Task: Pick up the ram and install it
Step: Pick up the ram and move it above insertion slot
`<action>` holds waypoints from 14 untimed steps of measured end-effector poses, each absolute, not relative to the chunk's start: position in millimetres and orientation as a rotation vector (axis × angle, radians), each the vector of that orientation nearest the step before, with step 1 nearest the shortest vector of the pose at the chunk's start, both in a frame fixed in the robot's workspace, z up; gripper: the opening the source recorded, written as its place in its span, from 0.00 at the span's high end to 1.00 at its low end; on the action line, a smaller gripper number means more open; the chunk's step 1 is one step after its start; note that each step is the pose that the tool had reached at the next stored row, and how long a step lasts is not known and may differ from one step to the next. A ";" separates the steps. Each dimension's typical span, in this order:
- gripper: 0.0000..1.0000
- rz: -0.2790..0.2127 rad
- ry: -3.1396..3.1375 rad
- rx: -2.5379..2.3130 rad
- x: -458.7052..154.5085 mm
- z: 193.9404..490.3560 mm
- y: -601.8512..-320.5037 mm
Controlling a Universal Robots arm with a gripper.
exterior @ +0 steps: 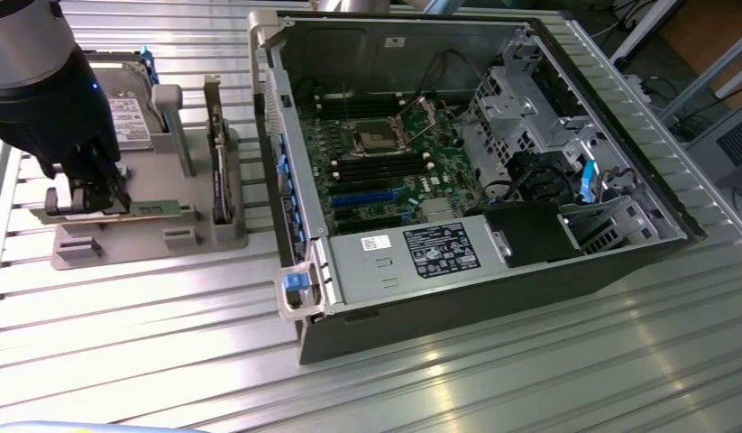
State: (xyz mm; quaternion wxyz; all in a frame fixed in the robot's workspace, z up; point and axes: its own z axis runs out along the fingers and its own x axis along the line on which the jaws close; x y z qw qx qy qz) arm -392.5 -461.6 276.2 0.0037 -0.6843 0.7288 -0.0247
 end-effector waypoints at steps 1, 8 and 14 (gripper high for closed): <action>0.88 -0.078 2.284 -2.145 -392.4 277.6 -461.5; 0.88 -0.078 2.284 -2.145 -392.5 283.9 -461.5; 0.88 -0.078 2.284 -2.145 -392.4 290.8 -461.6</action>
